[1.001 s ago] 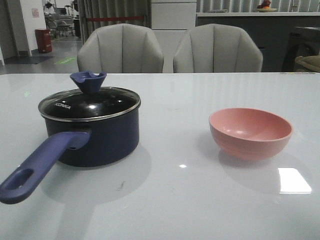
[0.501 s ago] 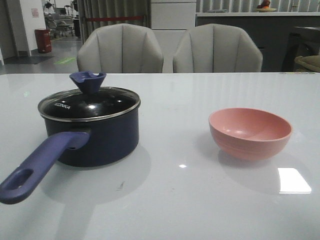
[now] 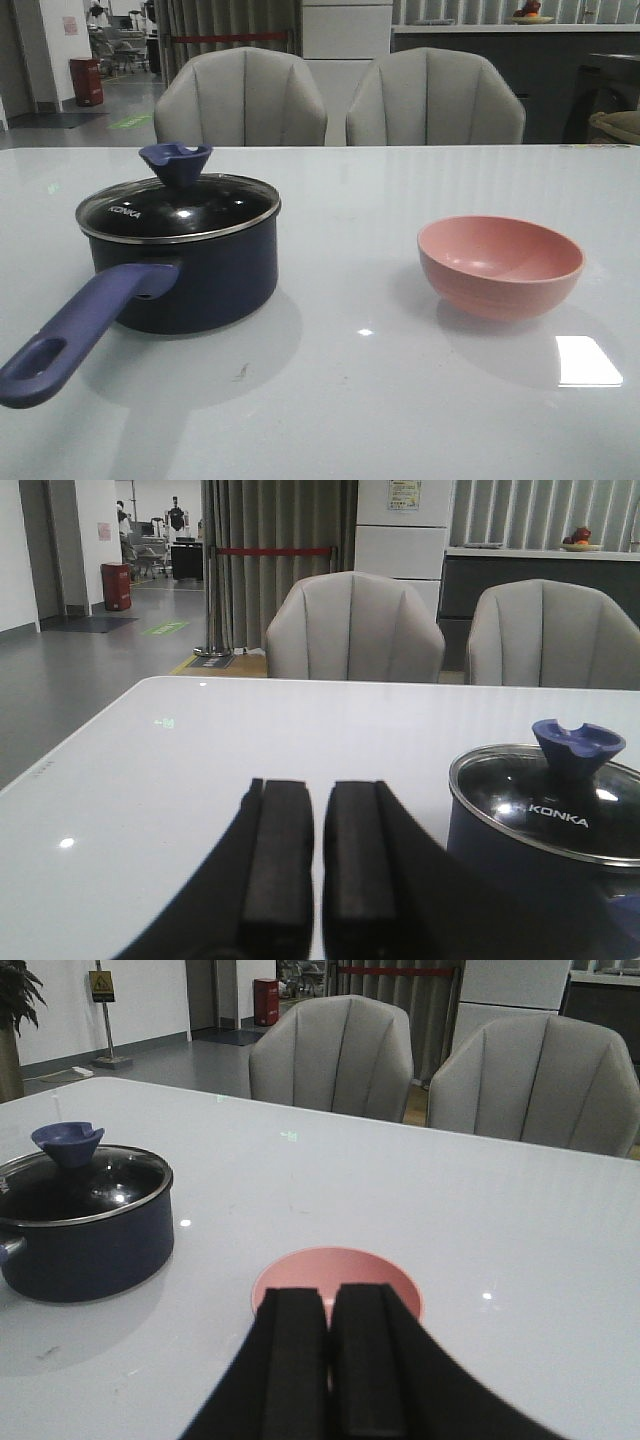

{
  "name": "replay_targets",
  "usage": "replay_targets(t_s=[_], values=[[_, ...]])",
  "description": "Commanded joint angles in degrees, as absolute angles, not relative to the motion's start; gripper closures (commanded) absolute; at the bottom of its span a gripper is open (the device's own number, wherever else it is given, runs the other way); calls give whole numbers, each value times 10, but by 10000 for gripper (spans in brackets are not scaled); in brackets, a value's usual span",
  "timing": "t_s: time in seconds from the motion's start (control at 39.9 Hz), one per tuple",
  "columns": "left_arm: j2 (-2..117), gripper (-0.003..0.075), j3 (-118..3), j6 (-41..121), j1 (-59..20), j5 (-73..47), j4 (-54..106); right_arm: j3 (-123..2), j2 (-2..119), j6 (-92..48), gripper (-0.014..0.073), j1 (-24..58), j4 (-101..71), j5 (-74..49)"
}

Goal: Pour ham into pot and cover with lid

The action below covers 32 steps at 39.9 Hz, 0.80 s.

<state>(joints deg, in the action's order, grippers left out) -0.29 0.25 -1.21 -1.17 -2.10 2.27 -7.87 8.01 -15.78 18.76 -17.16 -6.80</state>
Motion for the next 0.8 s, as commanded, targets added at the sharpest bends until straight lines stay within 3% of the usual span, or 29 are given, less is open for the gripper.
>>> replay_targets(t_s=[0.0, 0.45, 0.63, 0.78], values=[[-7, 591, 15, -12, -11, 26, 28, -95, 85, -162, 437, 189, -175, -24], [-7, 591, 15, -12, -11, 26, 28, -86, 85, -162, 437, 185, -169, -23], [-7, 591, 15, -12, -11, 26, 28, -62, 78, -153, 437, 121, -134, -18], [-7, 591, 15, -12, -11, 26, 28, -38, 34, -64, 437, 51, -70, -21]])
